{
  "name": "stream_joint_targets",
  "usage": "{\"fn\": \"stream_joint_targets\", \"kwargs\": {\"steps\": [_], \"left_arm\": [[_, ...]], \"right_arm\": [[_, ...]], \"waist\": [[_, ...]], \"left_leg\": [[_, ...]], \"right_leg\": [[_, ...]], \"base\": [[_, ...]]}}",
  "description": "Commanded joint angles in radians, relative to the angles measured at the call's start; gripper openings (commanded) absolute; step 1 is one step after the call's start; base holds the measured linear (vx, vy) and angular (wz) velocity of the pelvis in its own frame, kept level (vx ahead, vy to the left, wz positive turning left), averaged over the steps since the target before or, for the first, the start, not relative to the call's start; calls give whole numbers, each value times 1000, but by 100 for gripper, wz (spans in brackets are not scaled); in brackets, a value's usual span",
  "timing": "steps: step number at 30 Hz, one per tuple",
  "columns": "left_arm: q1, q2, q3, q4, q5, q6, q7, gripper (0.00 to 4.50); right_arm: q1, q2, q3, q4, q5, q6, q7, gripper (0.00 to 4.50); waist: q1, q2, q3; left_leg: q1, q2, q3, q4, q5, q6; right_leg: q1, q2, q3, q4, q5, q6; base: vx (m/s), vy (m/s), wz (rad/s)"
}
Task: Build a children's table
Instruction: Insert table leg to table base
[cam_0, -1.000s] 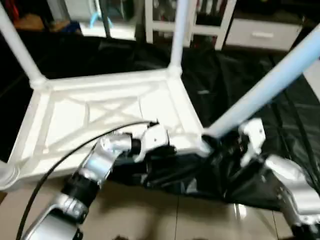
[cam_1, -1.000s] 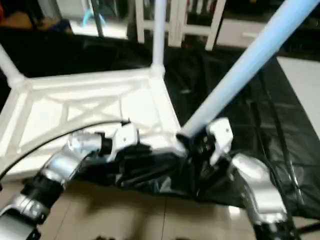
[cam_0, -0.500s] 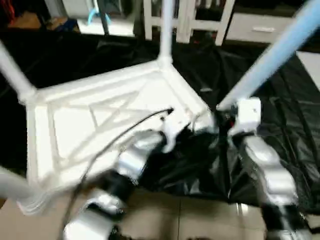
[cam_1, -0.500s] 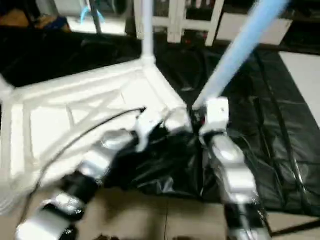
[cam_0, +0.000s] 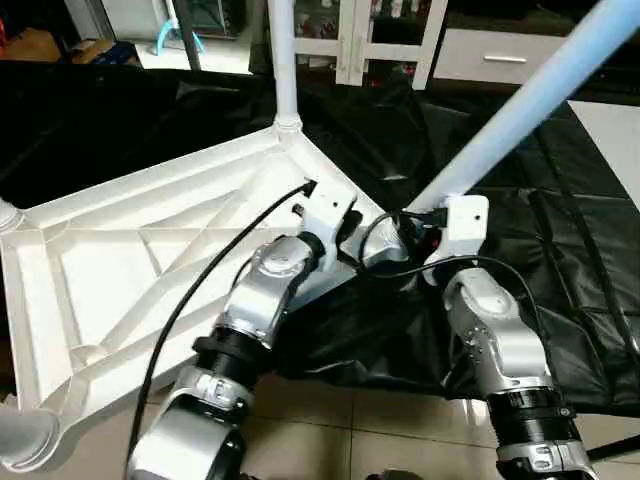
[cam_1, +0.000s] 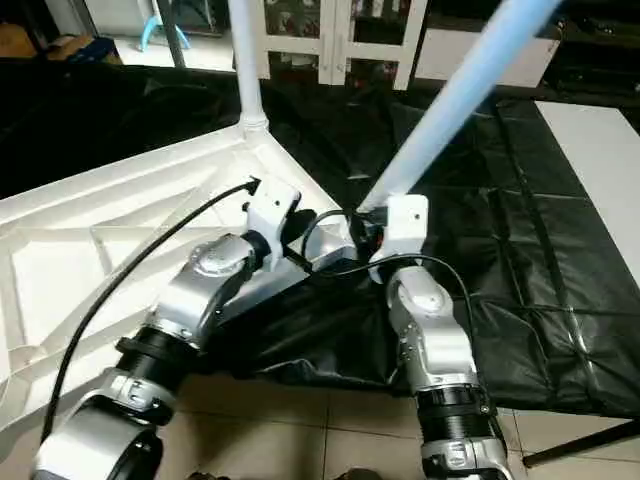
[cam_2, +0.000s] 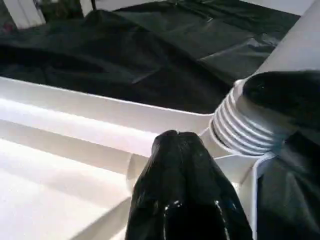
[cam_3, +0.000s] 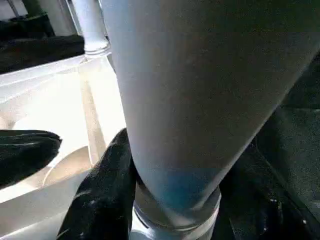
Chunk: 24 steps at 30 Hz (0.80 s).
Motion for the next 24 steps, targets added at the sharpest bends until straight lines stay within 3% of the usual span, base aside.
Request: {"fn": "stream_joint_targets", "kwargs": {"steps": [1,2,3,4,7,9,10,11,13,14,15,20,21,24], "left_arm": [[36,52,-80,-41,22,-38,-137,0],[49,74,-96,-67,19,-42,-187,0],[72,114,-112,-127,-9,-38,-277,0],[85,138,-119,-165,-29,-33,-329,0],[105,205,-106,-272,-90,4,-422,0],[111,240,-78,-347,-156,113,-462,0],[113,256,-82,-368,-168,143,-480,33],[119,269,-93,-383,-173,151,-500,41],[127,280,-104,-399,-179,164,-519,41],[135,285,-114,-411,-178,167,-528,41],[140,280,-121,-412,-172,164,-524,73],[124,209,-164,-318,-68,97,-422,86],[118,197,-171,-311,-64,106,-399,119],[106,181,-182,-290,-50,111,-364,122]], "right_arm": [[7,-31,-9,-13,22,16,48,191],[4,-43,-20,-14,26,16,52,191],[0,-62,-41,-15,40,24,63,191],[-4,-72,-53,-14,49,28,70,191],[-22,-99,-86,-8,96,37,130,191],[-30,-117,-119,-17,178,84,217,191],[-33,-126,-131,-20,205,104,242,191],[-34,-137,-136,-21,222,124,266,191],[-33,-149,-143,-24,246,151,294,191],[-30,-169,-153,-28,277,189,330,191],[-28,-183,-160,-31,297,212,354,191],[-26,-259,-201,-50,330,234,398,191],[-25,-273,-211,-56,332,239,401,191],[-20,-289,-220,-72,334,245,403,191]], "waist": [[9,-7,-70],[10,-7,-71],[14,3,-75],[16,0,-76],[19,2,-80],[29,-3,-86],[33,-10,-80],[37,-8,-76],[38,-5,-74],[38,-11,-75],[39,-15,-75],[41,-20,-78],[42,-18,-81],[43,-19,-83]], "left_leg": [[8,33,-7,-46,26,158],[8,33,-6,-45,31,158],[10,34,-6,-42,42,157],[11,35,-6,-42,52,158],[9,33,-2,-36,80,164],[8,33,-2,-31,91,169],[4,33,1,-30,94,173],[4,33,3,-31,65,169],[6,33,2,-34,28,148],[6,32,2,-36,9,137],[4,32,3,-36,6,131],[-1,28,4,-31,19,129],[0,27,4,-30,25,130],[-2,27,4,-28,35,138]], "right_leg": [[58,-54,39,-47,223,-319],[58,-53,40,-44,230,-320],[58,-56,40,-41,246,-325],[59,-57,41,-40,258,-327],[55,-51,41,-30,324,-341],[58,-52,42,-18,358,-350],[51,-46,40,-19,353,-350],[47,-48,40,-22,299,-348],[45,-48,39,-28,214,-336],[49,-49,39,-30,179,-331],[50,-49,40,-32,164,-324],[52,-50,40,-34,160,-299],[52,-51,40,-34,161,-293],[52,-51,40,-33,177,-296]], "base": [[0,0,0],[0,0,0],[0,0,0],[0,0,0],[0,0,0],[0,0,0],[0,0,0],[0,0,0],[0,0,0],[0,0,0],[0,0,0],[0,0,0],[0,0,0],[0,0,0]]}}
